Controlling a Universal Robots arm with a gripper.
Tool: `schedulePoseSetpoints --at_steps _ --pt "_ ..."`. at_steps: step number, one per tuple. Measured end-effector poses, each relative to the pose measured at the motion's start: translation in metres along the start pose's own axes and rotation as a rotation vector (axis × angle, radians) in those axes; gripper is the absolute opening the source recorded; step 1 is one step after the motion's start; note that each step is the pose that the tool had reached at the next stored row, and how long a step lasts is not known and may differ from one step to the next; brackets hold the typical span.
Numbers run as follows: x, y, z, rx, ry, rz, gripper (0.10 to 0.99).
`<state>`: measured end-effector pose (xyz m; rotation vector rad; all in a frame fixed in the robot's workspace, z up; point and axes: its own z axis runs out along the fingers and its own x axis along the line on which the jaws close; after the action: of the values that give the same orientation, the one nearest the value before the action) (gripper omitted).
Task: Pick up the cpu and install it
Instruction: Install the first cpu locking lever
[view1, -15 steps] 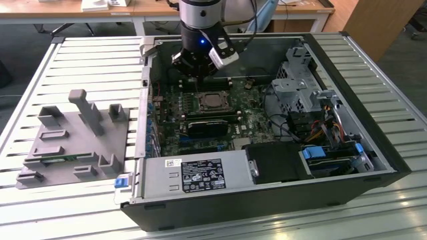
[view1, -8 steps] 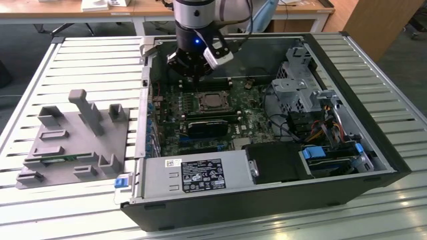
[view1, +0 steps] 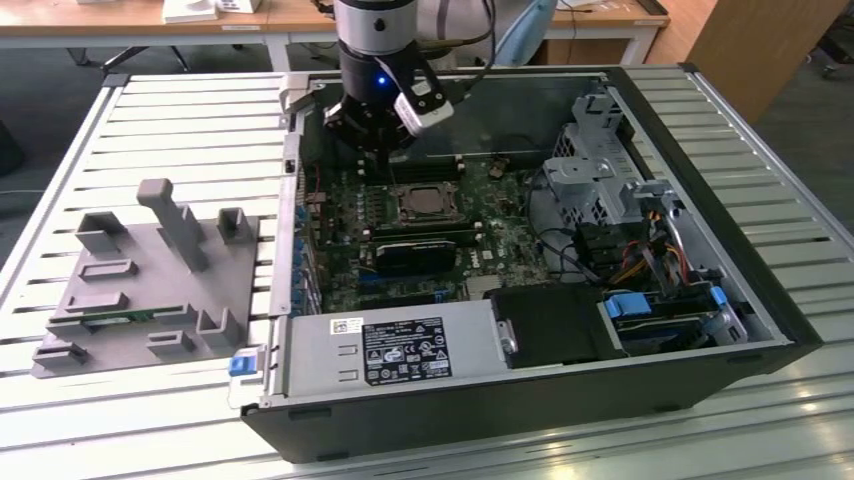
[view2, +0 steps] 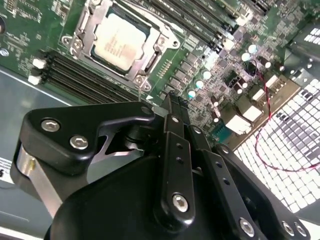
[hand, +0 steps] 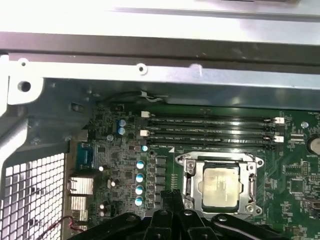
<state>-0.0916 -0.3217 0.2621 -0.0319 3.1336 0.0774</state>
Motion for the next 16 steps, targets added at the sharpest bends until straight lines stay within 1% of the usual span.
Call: schedulePoseSetpoints --at_steps 4,10,13,16 --pt "0.0036 0.0041 0.0015 0.000 0.0000 0.000 0.106" --pt "0.0038 0.0138 0.0054 0.000 -0.0001 0.000 0.106" --pt "0.0038 0.0162 0.0069 0.000 0.0000 0.000 0.106" --pt "0.0038 0.0169 0.0074 0.000 -0.0004 0.000 0.106"
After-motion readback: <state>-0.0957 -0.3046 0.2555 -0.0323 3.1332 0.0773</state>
